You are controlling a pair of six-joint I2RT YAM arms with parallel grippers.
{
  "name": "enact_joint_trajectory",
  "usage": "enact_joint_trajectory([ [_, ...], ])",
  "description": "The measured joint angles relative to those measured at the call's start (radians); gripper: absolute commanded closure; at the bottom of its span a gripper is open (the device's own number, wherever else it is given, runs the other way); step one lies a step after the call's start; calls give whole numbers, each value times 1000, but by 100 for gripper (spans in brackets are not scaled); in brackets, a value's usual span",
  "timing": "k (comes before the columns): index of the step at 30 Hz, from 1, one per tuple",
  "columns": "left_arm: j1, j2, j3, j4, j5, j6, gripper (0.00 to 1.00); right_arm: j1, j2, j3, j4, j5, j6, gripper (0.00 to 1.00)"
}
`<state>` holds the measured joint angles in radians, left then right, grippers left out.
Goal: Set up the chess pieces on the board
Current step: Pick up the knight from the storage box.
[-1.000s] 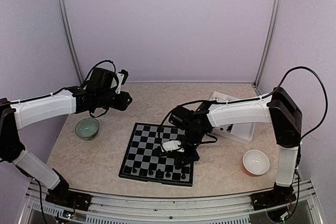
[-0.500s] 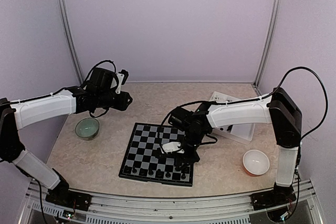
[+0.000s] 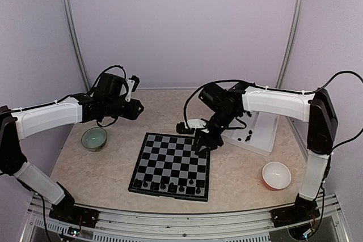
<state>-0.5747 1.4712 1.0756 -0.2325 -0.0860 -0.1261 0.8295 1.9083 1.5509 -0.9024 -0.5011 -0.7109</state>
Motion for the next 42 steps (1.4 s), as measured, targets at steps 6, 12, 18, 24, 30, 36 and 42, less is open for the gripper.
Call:
enact_joint_trajectory([
  [6,0,0,0,0,3,0,62,-254,-54,11,-4,74,29,73],
  [12,0,3,0,-1,12,0,62,-496,-53,12,34,250,77,75],
  [18,0,7,0,-1,25,0,62,-624,38,109,77,398,165,75],
  [24,-3,8,0,-2,26,0,62,-687,210,242,98,444,267,71],
  [30,-8,8,0,-2,26,0,62,-699,333,317,92,464,315,71],
  [36,-10,8,0,-2,26,0,62,-699,410,381,84,462,335,70],
  [42,-10,8,0,-2,26,0,62,-699,457,417,85,461,339,77],
])
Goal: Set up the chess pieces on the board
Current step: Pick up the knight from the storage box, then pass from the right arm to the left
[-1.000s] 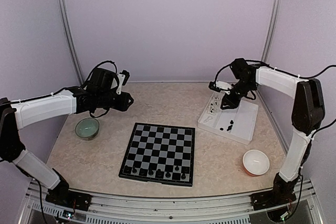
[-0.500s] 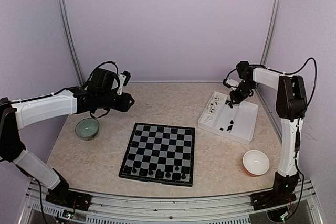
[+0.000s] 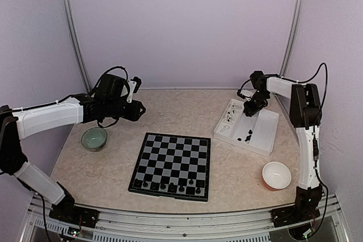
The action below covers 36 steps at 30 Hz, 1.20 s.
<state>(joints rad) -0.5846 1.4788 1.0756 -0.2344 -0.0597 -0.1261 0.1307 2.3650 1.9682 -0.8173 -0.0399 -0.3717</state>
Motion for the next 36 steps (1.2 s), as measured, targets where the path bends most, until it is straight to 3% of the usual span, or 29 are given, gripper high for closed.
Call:
enact_joint_trajectory([
  [6,0,1,0,0,0,0,62,0,9,11,3,-17,4,89],
  [17,-32,9,1,1,9,-13,62,0,-227,-245,5,-130,3,90],
  [23,-145,20,26,11,-21,-29,62,0,-456,-313,3,-422,14,92],
  [27,-257,20,29,73,-100,-32,62,9,-558,-398,77,-729,84,92],
  [30,-364,24,30,176,-215,-32,62,23,-603,-507,223,-952,220,92],
  [32,-432,42,40,264,-303,-21,62,30,-630,-604,405,-1063,380,93],
  [36,-543,130,87,506,-475,88,62,45,-668,-852,1014,-1212,940,93],
])
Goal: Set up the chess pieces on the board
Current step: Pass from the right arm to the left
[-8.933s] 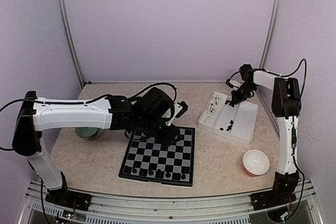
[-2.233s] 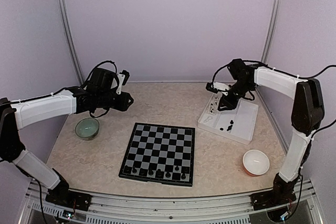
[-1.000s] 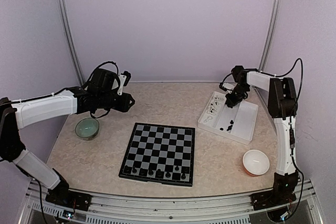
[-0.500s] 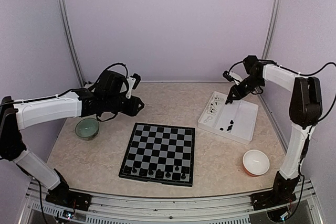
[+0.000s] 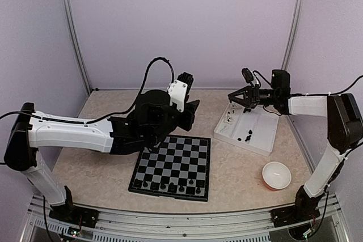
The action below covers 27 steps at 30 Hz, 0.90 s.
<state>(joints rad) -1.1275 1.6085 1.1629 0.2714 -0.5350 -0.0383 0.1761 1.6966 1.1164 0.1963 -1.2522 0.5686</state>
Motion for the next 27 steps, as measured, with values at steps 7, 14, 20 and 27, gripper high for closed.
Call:
enact_joint_trajectory([
  [7,-68,194,138,245,-129,225,62,40,6,-76,645,-48,576,91],
  [14,-70,308,236,326,-136,357,61,113,1,-84,829,-46,747,89],
  [20,-70,356,292,352,-120,399,59,140,-6,-84,863,-45,782,89],
  [27,-70,394,335,355,-98,410,59,146,-7,-84,864,-45,783,88],
])
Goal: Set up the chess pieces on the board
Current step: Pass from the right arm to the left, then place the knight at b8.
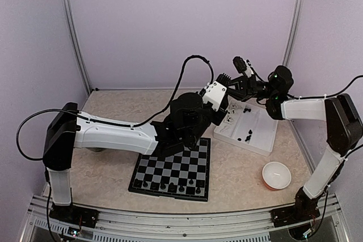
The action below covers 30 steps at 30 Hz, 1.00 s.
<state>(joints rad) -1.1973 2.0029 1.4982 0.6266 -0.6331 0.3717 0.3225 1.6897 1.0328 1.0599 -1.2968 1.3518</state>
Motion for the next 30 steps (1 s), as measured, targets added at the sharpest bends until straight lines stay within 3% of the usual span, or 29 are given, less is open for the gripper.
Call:
enact_joint_trajectory([
  [7,0,16,16,2,-8,0,66,6,-3,0,-2,0,0,86],
  [15,2,25,21,22,-52,-7,89,16,-15,-2,-10,18,-4,85],
  [17,3,25,21,29,-68,-8,94,15,-18,-3,-12,30,-5,76],
  [20,3,23,11,41,-78,-6,99,15,-19,-3,-23,25,-18,55],
  [23,4,9,-15,23,-76,-11,100,9,-26,3,-85,3,-71,45],
  [27,8,-55,-20,-146,-35,-62,100,-33,-56,21,-262,-31,-247,42],
  [30,20,-136,19,-385,42,-149,100,-108,-85,38,-466,-40,-460,42],
])
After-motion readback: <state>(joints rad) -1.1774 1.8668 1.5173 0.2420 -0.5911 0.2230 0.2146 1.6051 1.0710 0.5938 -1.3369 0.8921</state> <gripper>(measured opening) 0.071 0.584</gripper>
